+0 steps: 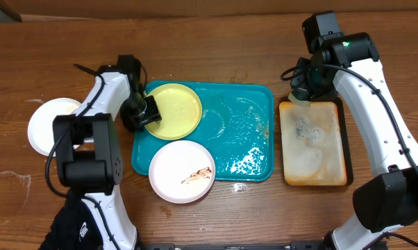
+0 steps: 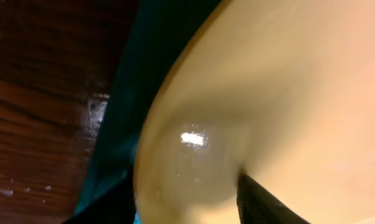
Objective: Clean dirty plates on tray and stack at the side
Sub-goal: 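Lift the yellow plate off the teal tray with the left gripper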
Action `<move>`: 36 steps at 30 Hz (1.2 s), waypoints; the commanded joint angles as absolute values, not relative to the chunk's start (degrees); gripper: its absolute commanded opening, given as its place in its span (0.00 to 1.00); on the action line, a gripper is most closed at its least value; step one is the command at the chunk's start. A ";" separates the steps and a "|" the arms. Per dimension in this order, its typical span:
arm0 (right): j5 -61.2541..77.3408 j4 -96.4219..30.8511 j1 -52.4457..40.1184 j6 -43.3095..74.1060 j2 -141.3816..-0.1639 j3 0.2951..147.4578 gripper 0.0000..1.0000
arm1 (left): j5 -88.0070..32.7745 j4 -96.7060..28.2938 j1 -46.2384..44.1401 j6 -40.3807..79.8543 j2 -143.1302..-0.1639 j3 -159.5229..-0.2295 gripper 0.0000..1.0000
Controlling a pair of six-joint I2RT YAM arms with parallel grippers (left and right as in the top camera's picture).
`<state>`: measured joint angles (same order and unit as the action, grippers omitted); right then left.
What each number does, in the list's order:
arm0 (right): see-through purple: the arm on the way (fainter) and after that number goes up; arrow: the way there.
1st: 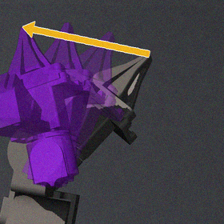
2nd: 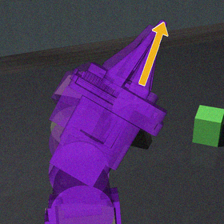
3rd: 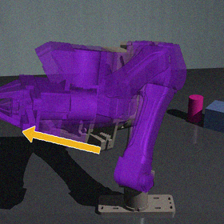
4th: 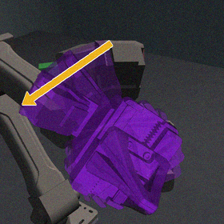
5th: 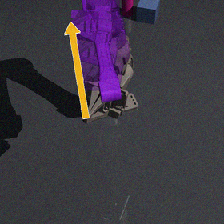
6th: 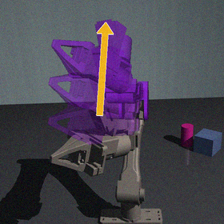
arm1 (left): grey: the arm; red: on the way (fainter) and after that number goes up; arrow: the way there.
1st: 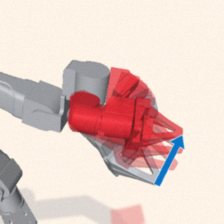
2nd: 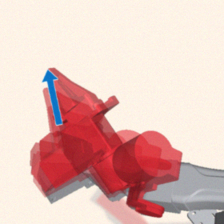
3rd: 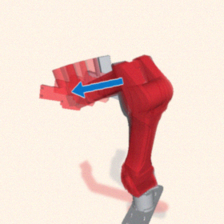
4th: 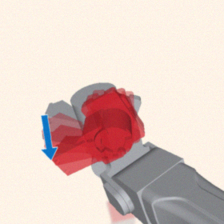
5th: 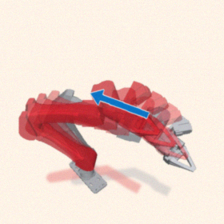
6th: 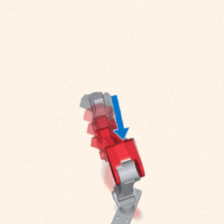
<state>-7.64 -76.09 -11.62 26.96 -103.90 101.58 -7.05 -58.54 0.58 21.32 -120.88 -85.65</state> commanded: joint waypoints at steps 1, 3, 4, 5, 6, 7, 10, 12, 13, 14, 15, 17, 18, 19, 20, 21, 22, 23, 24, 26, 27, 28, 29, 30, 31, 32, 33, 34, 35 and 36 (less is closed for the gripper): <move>-7.42 -76.29 -11.49 26.70 -103.61 102.35 0.04 | -8.40 -57.28 0.67 21.93 -124.11 -85.12 0.44; -7.42 -76.51 -11.49 26.70 -103.61 102.35 0.04 | -8.62 -56.80 0.67 22.24 -124.64 -85.12 0.13; -7.42 -76.64 -11.49 26.70 -103.61 102.35 0.04 | -8.62 -56.62 0.67 22.85 -124.88 -85.12 0.04; -7.44 -76.82 -11.49 26.70 -103.61 102.35 0.04 | -8.62 -56.45 0.67 23.05 -125.05 -85.12 0.04; -7.44 -76.93 -11.49 26.70 -103.61 102.35 0.04 | -8.60 -56.23 0.67 23.16 -125.08 -85.12 0.04; -7.44 -77.06 -11.49 26.70 -103.61 102.35 0.04 | -8.51 -55.92 0.67 23.14 -125.08 -85.12 0.04; -7.42 -77.32 -11.49 26.70 -103.61 102.35 0.04 | -8.36 -55.37 0.64 23.14 -124.84 -85.38 0.04; -7.42 -77.47 -11.49 26.70 -103.61 102.35 0.04 | -8.36 -55.44 0.58 23.07 -124.36 -86.15 0.04; -7.42 -77.52 -11.49 26.70 -103.61 102.35 0.04 | -8.32 -55.64 0.40 22.92 -123.96 -86.65 0.04; -7.44 -77.52 -11.49 26.70 -103.61 102.35 0.04 | -8.03 -55.94 0.19 22.92 -123.42 -87.29 0.04; -7.44 -77.49 -11.49 26.70 -103.61 102.35 0.04 | -7.31 -56.47 -0.14 22.94 -122.72 -88.12 0.04; -7.44 -77.49 -11.49 26.70 -103.61 102.35 0.04 | -4.27 -58.28 -1.34 22.98 -120.75 -90.74 0.04; -7.44 -77.49 -11.49 26.70 -103.61 102.35 0.04 | -2.92 -59.11 -2.00 22.96 -119.79 -92.05 0.04; -7.44 -77.52 -11.49 26.72 -103.61 102.35 0.04 | -1.48 -60.01 -2.70 22.96 -118.74 -93.45 0.04; -7.44 -77.52 -11.49 26.72 -103.63 102.35 0.04 | 0.14 -61.28 -3.55 22.98 -117.45 -95.24 0.04; -7.44 -77.54 -11.49 26.72 -103.61 102.35 0.04 | 1.19 -62.46 -4.29 22.98 -116.31 -96.92 0.04; -7.44 -77.54 -11.49 26.72 -103.61 102.35 0.04 | 2.28 -63.59 -5.06 22.96 -115.20 -98.70 0.04; -7.44 -77.52 -11.49 26.72 -103.63 102.35 0.04 | 3.90 -65.08 -6.07 23.03 -113.84 -100.77 0.04; -7.44 -77.52 -11.49 26.70 -103.63 102.35 0.04 | 5.39 -66.26 -7.01 23.18 -112.73 -102.45 0.04; -7.49 -77.65 -11.49 26.70 -103.63 102.32 0.04 | 9.21 -68.71 -9.17 23.20 -110.52 -105.60 0.04; -7.66 -77.80 -11.49 26.70 -103.63 102.32 0.04 | 11.25 -69.97 -10.24 23.20 -109.58 -106.89 0.04; -7.88 -77.93 -11.49 26.65 -103.63 102.24 0.04 | 13.32 -71.40 -11.35 23.40 -108.73 -108.03 0.04; -7.92 -77.91 -11.49 26.50 -103.63 102.06 0.04 | 15.75 -72.90 -12.73 23.66 -107.77 -109.16 0.04; -8.08 -77.91 -11.42 26.50 -103.63 101.71 0.04 | 17.87 -74.15 -13.91 23.64 -107.00 -109.95 0.04; -8.08 -77.89 -11.22 26.50 -103.63 101.27 0.04 | 20.95 -75.77 -15.29 23.94 -106.19 -110.69 0.04; -8.08 -77.82 -11.03 26.50 -103.63 100.84 0.04 | 23.86 -77.25 -16.45 24.27 -105.54 -111.15 0.04; -8.05 -77.67 -10.63 26.50 -103.63 100.05 0.04 | 26.96 -78.89 -17.58 24.86 -104.92 -111.50 0.04; -8.01 -77.49 -10.22 26.50 -103.63 99.33 0.04 | 30.02 -80.42 -18.70 25.80 -104.36 -111.66 0.04; -8.03 -77.25 -9.65 26.50 -103.63 98.39 0.04 | 32.88 -81.89 -19.97 25.98 -103.81 -111.66 0.04; -8.03 -77.03 -9.13 26.48 -103.63 97.58 0.04 | 35.14 -83.00 -20.99 26.04 -103.37 -111.66 0.04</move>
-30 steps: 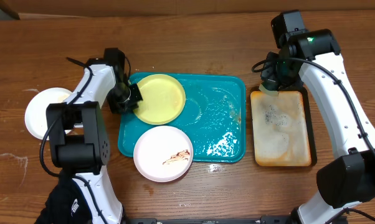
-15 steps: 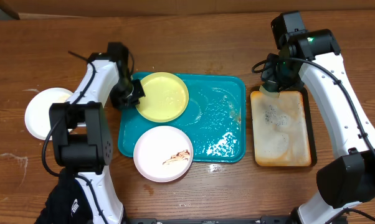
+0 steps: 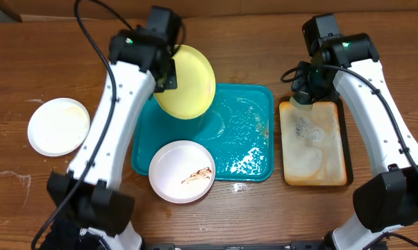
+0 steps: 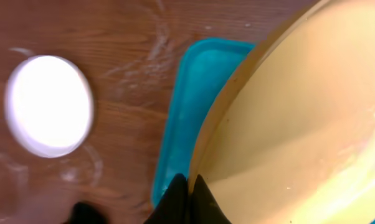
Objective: Clean dirty plates on tray and stack at the side
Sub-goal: 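Lift the yellow plate off the teal tray with the left gripper, then carry the yellow plate left over the clean white plate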
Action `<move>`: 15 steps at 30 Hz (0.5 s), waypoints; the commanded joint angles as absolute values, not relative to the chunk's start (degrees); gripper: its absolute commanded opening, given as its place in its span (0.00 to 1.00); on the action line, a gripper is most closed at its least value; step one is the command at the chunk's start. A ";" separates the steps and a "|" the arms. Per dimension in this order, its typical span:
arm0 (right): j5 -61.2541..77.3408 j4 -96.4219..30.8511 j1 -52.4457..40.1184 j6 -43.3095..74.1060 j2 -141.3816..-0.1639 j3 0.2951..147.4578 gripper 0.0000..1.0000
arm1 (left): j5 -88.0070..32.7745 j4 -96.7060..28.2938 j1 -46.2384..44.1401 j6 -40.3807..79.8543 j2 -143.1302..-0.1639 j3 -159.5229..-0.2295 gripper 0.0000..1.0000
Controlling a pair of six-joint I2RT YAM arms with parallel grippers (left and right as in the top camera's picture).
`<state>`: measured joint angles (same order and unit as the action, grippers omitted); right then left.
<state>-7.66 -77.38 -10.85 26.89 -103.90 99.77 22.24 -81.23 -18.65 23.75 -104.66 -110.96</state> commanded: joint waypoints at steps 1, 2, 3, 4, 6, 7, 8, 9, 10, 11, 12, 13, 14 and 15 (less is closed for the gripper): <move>-8.03 -76.75 -8.58 26.48 -103.63 96.71 0.04 | 37.41 -84.16 -21.96 26.79 -103.18 -111.66 0.04; -7.97 -76.34 -7.99 26.48 -103.63 95.81 0.04 | 39.72 -85.36 -22.90 27.59 -102.98 -111.66 0.04; -7.79 -75.88 -7.25 26.48 -103.63 94.80 0.04 | 42.41 -86.67 -23.97 28.69 -102.98 -111.66 0.04; -7.62 -75.46 -6.59 26.48 -103.63 93.93 0.04 | 44.21 -87.55 -24.86 29.34 -102.98 -111.66 0.04; -7.29 -74.83 -5.13 26.46 -103.63 92.18 0.04 | 46.81 -88.68 -26.44 30.44 -103.00 -111.66 0.04; -6.94 -74.54 -4.36 26.44 -103.63 91.33 0.04 | 47.88 -88.75 -27.11 30.50 -103.00 -111.66 0.04; -6.26 -74.15 -3.75 25.91 -103.63 90.63 0.04 | 48.97 -88.75 -27.62 30.76 -103.00 -111.66 0.04; -5.34 -73.73 -3.18 25.23 -103.63 89.93 0.04 | 50.28 -88.75 -28.08 31.27 -103.00 -111.66 0.04; -4.49 -73.47 -2.57 25.21 -103.63 89.21 0.04 | 51.59 -88.68 -28.56 31.55 -103.02 -111.66 0.04; -4.08 -73.21 -2.09 25.23 -103.63 88.66 0.04 | 52.56 -88.62 -28.88 31.57 -103.04 -111.66 0.04; -3.90 -72.95 -1.76 25.21 -103.63 88.16 0.04 | 53.65 -88.60 -29.17 31.70 -103.07 -111.66 0.04; -3.90 -72.77 -1.48 25.23 -103.63 87.72 0.04 | 54.98 -88.58 -29.47 31.77 -103.07 -111.66 0.04; -3.92 -72.60 -1.37 25.23 -103.63 87.31 0.04 | 56.23 -88.53 -29.74 31.77 -103.09 -111.66 0.04; -3.92 -72.47 -1.37 25.23 -103.63 87.00 0.04 | 57.30 -88.49 -29.87 31.79 -103.11 -111.66 0.04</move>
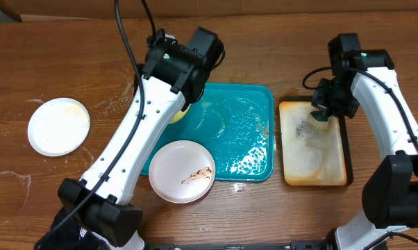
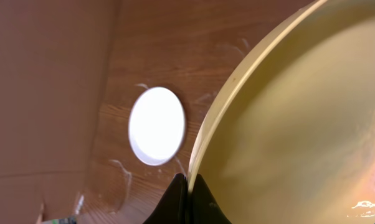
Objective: Clean dirty plates on tray and stack at the side
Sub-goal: 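Carry the yellow plate left over the clean white plate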
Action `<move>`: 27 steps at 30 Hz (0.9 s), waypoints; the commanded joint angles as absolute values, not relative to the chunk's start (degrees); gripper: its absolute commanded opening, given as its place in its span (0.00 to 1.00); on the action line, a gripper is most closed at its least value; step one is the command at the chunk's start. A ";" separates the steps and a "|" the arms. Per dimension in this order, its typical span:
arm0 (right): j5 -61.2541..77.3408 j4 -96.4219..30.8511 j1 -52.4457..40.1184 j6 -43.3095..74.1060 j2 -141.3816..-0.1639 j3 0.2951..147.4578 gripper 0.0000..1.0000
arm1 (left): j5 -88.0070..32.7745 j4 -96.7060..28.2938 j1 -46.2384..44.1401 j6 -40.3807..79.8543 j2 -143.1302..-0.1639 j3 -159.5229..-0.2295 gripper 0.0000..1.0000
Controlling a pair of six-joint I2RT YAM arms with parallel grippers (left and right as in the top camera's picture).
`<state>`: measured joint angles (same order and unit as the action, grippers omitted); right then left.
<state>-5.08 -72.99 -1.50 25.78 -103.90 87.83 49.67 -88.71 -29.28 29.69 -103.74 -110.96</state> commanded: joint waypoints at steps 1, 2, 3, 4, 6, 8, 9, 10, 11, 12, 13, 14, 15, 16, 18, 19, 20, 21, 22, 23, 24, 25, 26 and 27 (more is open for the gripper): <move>-3.90 -72.23 -1.37 25.23 -103.63 86.56 0.04 | 59.00 -88.49 -30.11 31.77 -103.20 -111.66 0.04; -3.90 -72.05 -1.37 25.23 -103.63 86.21 0.04 | 60.34 -88.49 -30.33 31.75 -103.33 -111.66 0.04; -3.90 -71.81 -1.37 25.23 -103.63 85.80 0.04 | 61.76 -88.51 -30.48 31.75 -103.46 -111.66 0.04; -3.86 -71.72 -1.37 25.26 -103.63 85.41 0.04 | 63.05 -88.49 -30.63 31.73 -103.68 -111.63 0.04; -3.64 -71.40 -1.37 25.26 -103.63 84.77 0.04 | 65.58 -88.47 -30.89 31.22 -104.18 -111.59 0.04; -3.64 -71.44 -1.37 25.26 -103.63 84.60 0.04 | 67.92 -87.94 -31.22 30.09 -105.08 -111.59 0.04; -3.64 -71.44 -1.37 25.26 -103.63 84.58 0.04 | 68.38 -87.39 -31.29 29.21 -105.71 -111.59 0.04; -3.64 -71.46 -1.37 25.26 -103.63 84.58 0.04 | 68.84 -86.70 -31.31 28.45 -106.39 -111.59 0.04; -3.60 -71.55 -1.37 25.26 -103.63 84.58 0.04 | 68.95 -86.13 -31.44 28.12 -107.13 -111.59 0.04; -3.49 -71.70 -1.37 25.23 -103.63 84.58 0.04 | 69.06 -85.78 -31.64 27.97 -108.16 -111.59 0.04; -3.49 -71.85 -1.37 25.26 -103.63 84.58 0.04 | 69.08 -85.67 -31.99 27.49 -109.10 -111.59 0.04; -3.49 -71.90 -1.37 25.23 -103.63 84.58 0.04 | 69.38 -85.65 -32.42 27.09 -110.13 -111.59 0.04; -3.42 -71.92 -1.37 25.23 -103.63 84.58 0.04 | 70.46 -85.67 -33.10 26.94 -111.39 -111.59 0.04; -3.38 -71.94 -1.37 25.23 -103.63 84.58 0.04 | 71.68 -85.69 -33.74 26.65 -112.49 -111.59 0.04; -3.25 -72.07 -1.37 25.23 -103.63 84.58 0.04 | 73.87 -85.65 -35.18 25.91 -114.78 -111.59 0.04; -3.25 -72.14 -1.37 25.23 -103.63 84.58 0.04 | 74.52 -85.65 -35.86 25.85 -115.83 -111.59 0.04; -3.25 -72.34 -1.37 25.23 -103.63 84.58 0.04 | 75.68 -85.67 -36.88 25.63 -117.19 -111.59 0.04; -3.27 -72.49 -1.37 25.21 -103.63 84.58 0.04 | 76.25 -85.65 -37.60 25.19 -118.08 -111.59 0.04; -3.29 -72.66 -1.37 25.21 -103.63 84.58 0.04 | 76.86 -85.67 -38.15 24.99 -118.85 -111.59 0.04; -3.27 -72.73 -1.37 25.21 -103.63 84.58 0.04 | 77.19 -85.69 -38.65 24.64 -119.44 -111.59 0.04; -3.27 -72.73 -1.37 25.21 -103.63 84.58 0.04 | 77.43 -85.65 -39.16 24.23 -119.96 -111.59 0.04; -3.25 -72.71 -1.37 25.21 -103.63 84.58 0.04 | 77.78 -85.67 -39.51 24.18 -120.44 -111.59 0.04; -3.27 -72.71 -1.37 25.21 -103.63 84.58 0.04 | 78.00 -85.78 -39.83 24.18 -120.66 -111.59 0.04; -3.27 -72.73 -1.37 25.19 -103.63 84.58 0.04 | 78.00 -85.89 -40.07 24.18 -120.77 -111.59 0.04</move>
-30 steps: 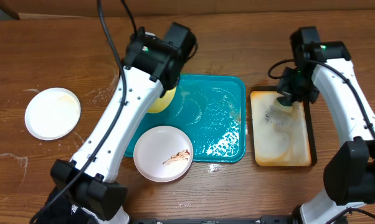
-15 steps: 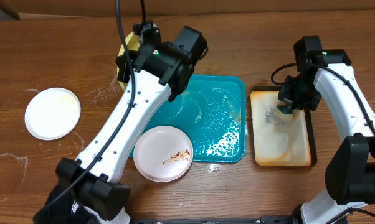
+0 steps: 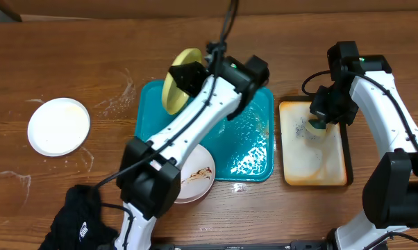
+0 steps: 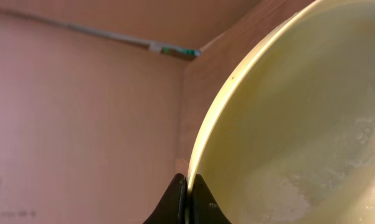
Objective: Clean dirty plates on tray and stack at the side
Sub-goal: 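Carry the yellow plate left over the clean white plate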
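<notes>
My left gripper (image 3: 194, 78) is shut on the rim of a yellow plate (image 3: 174, 89), held on edge above the back left of the teal tray (image 3: 261, 97). In the left wrist view the plate (image 4: 299, 124) fills the right side, its rim pinched between my black fingertips (image 4: 175, 196). A white plate with brown smears (image 3: 201, 173) lies at the tray's front left, partly under my arm. A clean white plate (image 3: 58, 126) sits far left on the table. My right gripper (image 3: 319, 119) holds a greenish sponge (image 3: 313, 129) on the soapy board (image 3: 313, 156).
Foam and water lie on the tray's floor at right (image 3: 249, 161). The soapy board sits in a black holder right of the tray. A black cloth (image 3: 76, 221) lies at the front left corner. Water streaks mark the wood near the clean plate.
My left arm has swung right, and the yellow plate now stands on edge in plain view over the tray's back left. My right gripper has dropped a little toward the middle of the soapy board.
At first my left gripper gripped the yellow plate lying flat in the tray's back left. Then the plate was raised and tilted above that corner. Then it was higher, mostly hidden under my arm, and my right gripper had shifted from the board's back left corner onto the board.
</notes>
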Action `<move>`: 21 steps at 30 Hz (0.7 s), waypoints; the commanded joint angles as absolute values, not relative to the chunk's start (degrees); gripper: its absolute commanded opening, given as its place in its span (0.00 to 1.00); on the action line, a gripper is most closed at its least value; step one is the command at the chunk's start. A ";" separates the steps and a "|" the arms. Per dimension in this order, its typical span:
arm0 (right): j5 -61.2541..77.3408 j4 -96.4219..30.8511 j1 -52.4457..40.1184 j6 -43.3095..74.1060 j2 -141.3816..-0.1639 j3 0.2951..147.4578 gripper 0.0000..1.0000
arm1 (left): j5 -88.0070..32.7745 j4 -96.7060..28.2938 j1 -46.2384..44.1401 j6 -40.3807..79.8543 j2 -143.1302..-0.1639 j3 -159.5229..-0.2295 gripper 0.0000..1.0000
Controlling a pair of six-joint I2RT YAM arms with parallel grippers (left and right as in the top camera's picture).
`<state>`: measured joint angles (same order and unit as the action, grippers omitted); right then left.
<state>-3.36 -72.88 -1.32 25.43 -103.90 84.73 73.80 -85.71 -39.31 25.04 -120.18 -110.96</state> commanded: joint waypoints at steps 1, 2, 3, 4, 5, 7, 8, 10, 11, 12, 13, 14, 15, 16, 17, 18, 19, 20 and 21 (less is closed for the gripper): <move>-3.27 -72.75 -1.37 24.99 -103.63 84.58 0.04 | 78.00 -85.89 -40.14 24.18 -120.77 -111.59 0.04; -3.27 -72.77 -1.37 24.99 -103.63 84.58 0.04 | 78.04 -86.02 -40.16 24.18 -120.77 -111.59 0.04; -3.27 -72.77 -1.37 24.99 -103.63 84.58 0.04 | 78.26 -86.37 -40.16 24.23 -120.77 -111.59 0.04; -3.27 -72.75 -1.37 24.99 -103.63 84.58 0.04 | 78.39 -86.52 -40.14 24.25 -120.77 -111.59 0.04; -3.27 -72.73 -1.37 24.99 -103.63 84.58 0.04 | 78.32 -86.50 -40.14 24.25 -120.77 -111.59 0.04; -3.27 -72.73 -1.37 25.02 -103.63 84.58 0.04 | 78.37 -86.52 -40.14 24.38 -120.77 -111.59 0.04; -3.27 -72.75 -1.37 25.02 -103.63 84.58 0.04 | 78.37 -86.52 -40.14 24.38 -120.77 -111.59 0.04; -3.27 -72.75 -1.37 25.02 -103.63 84.58 0.04 | 78.37 -86.50 -40.16 24.40 -120.77 -111.59 0.04; -3.27 -72.75 -1.37 25.02 -103.63 84.58 0.04 | 78.39 -86.50 -40.14 24.40 -120.77 -111.59 0.04; -3.27 -72.75 -1.37 25.02 -103.63 84.58 0.04 | 78.37 -86.50 -40.14 24.43 -120.77 -111.59 0.04; -3.27 -72.73 -1.37 25.02 -103.63 84.58 0.04 | 78.37 -86.50 -40.14 24.43 -120.77 -111.59 0.04; -3.27 -72.73 -1.37 25.02 -103.63 84.58 0.04 | 78.35 -86.48 -40.14 24.45 -120.77 -111.59 0.04; -3.27 -72.73 -1.37 25.02 -103.63 84.58 0.04 | 78.13 -86.48 -40.14 24.47 -120.77 -111.59 0.04; -3.27 -72.75 -1.37 25.02 -103.63 84.58 0.04 | 78.06 -86.48 -40.14 24.47 -120.77 -111.59 0.04; -3.27 -72.75 -1.37 25.02 -103.63 84.58 0.04 | 77.87 -86.50 -40.14 24.80 -120.77 -111.59 0.04; -3.27 -72.77 -1.37 25.02 -103.63 84.58 0.04 | 76.90 -86.50 -40.14 25.15 -120.77 -111.59 0.04; -3.27 -72.77 -1.37 25.02 -103.63 84.58 0.04 | 74.48 -86.50 -40.01 25.32 -120.77 -111.59 0.04; -3.27 -72.77 -1.37 25.02 -103.63 84.58 0.04 | 70.65 -86.63 -39.59 26.55 -120.75 -111.59 0.04; -3.27 -72.77 -1.37 25.02 -103.63 84.58 0.04 | 66.81 -86.91 -38.94 28.29 -120.75 -111.59 0.04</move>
<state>-3.31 -72.90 -1.32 25.39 -103.90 84.73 74.37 -86.43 -40.21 24.99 -120.66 -110.96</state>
